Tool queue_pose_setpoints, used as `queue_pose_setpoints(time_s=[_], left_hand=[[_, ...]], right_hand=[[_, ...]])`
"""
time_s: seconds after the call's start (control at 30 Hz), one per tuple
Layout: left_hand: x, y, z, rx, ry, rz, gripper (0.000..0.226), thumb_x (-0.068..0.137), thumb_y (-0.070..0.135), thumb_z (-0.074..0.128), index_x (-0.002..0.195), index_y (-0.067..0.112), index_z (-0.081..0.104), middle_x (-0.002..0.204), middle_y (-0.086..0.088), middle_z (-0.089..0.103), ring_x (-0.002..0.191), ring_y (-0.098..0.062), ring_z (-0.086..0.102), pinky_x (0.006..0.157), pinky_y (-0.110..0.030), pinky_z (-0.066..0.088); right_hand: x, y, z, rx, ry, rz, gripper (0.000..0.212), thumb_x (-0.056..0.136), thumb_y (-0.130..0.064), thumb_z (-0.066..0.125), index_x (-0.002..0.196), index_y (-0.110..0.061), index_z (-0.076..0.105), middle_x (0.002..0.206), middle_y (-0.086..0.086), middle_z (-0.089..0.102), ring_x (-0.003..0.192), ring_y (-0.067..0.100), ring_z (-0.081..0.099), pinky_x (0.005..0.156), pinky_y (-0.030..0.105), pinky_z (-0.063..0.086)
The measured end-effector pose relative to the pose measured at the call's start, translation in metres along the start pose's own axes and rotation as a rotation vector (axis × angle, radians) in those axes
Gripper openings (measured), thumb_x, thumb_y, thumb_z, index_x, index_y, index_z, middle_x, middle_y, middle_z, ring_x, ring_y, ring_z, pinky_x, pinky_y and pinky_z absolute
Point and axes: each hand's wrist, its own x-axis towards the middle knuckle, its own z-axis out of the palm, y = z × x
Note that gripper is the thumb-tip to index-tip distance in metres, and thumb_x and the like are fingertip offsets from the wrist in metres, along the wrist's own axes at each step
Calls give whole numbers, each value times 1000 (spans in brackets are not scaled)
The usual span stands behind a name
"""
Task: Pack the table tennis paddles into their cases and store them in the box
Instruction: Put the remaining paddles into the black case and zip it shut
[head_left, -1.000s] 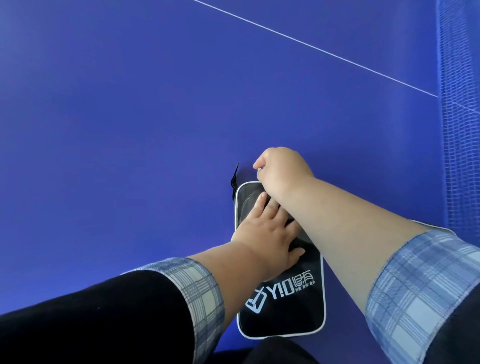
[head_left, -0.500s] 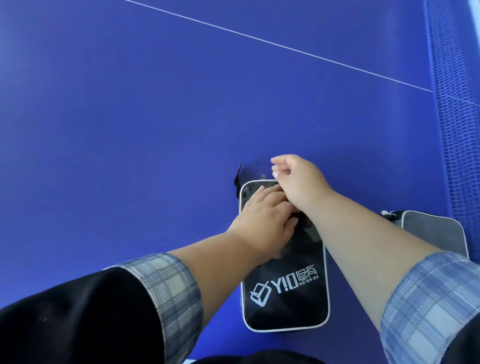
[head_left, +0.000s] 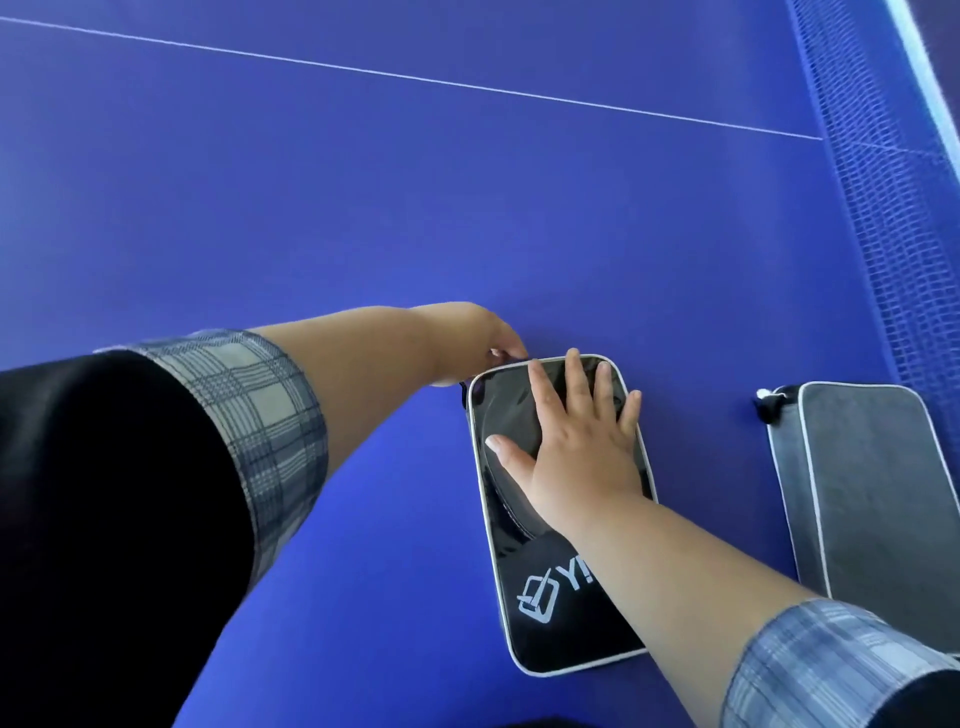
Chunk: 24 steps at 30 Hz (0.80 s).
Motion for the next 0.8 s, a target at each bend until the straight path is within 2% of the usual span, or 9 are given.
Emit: queue_pose_setpoints(time_s=[0.1, 0.17, 0.23, 0.33, 0.53, 0.8], left_hand=[[6, -8, 2, 130, 9, 86, 35, 96, 32, 44, 117, 57, 56, 112, 21, 49, 106, -9, 49, 78, -39, 51], [8, -11, 5, 158, 40, 115, 30, 96, 35, 47, 116, 55, 57, 119, 19, 44, 112, -8, 41, 82, -41, 50], [9, -12, 4, 211, 70, 142, 23, 96, 33, 47, 106, 45, 63, 116, 16, 49, 111, -11, 43, 82, -44, 52], [8, -15, 4, 346, 120, 157, 20, 98, 23, 48, 102, 37, 60, 110, 14, 53, 104, -15, 45, 77, -41, 53], [-8, -17, 14, 408, 171, 99, 41, 77, -1, 53, 100, 32, 58, 98, 10, 55, 95, -19, 52, 71, -35, 51], [-22, -27, 29, 354, 264, 69, 34, 84, 0, 49, 98, 29, 58, 95, 10, 54, 97, -17, 51, 69, -31, 46]], right_hand=[[0, -1, 0, -16, 0, 7, 91, 81, -85, 15, 156, -34, 13, 166, 10, 13, 150, 40, 11, 116, 65, 5], [0, -1, -1, -22, 2, 6, 91, 81, -85, 16, 156, -33, 15, 166, 10, 14, 149, 40, 12, 116, 65, 7], [-1, -1, -1, -22, 4, 7, 91, 81, -85, 19, 156, -33, 15, 166, 11, 15, 149, 40, 13, 116, 66, 9], [-1, -1, -1, -20, 10, 11, 91, 81, -84, 20, 156, -33, 15, 166, 10, 15, 150, 40, 14, 116, 66, 10], [0, 0, -1, -4, 10, 14, 91, 80, -86, 15, 156, -34, 15, 166, 9, 13, 150, 39, 13, 117, 65, 10], [1, 2, 1, 11, -32, 27, 94, 77, -88, 4, 155, -37, 10, 167, 6, 9, 150, 37, 9, 117, 64, 7]])
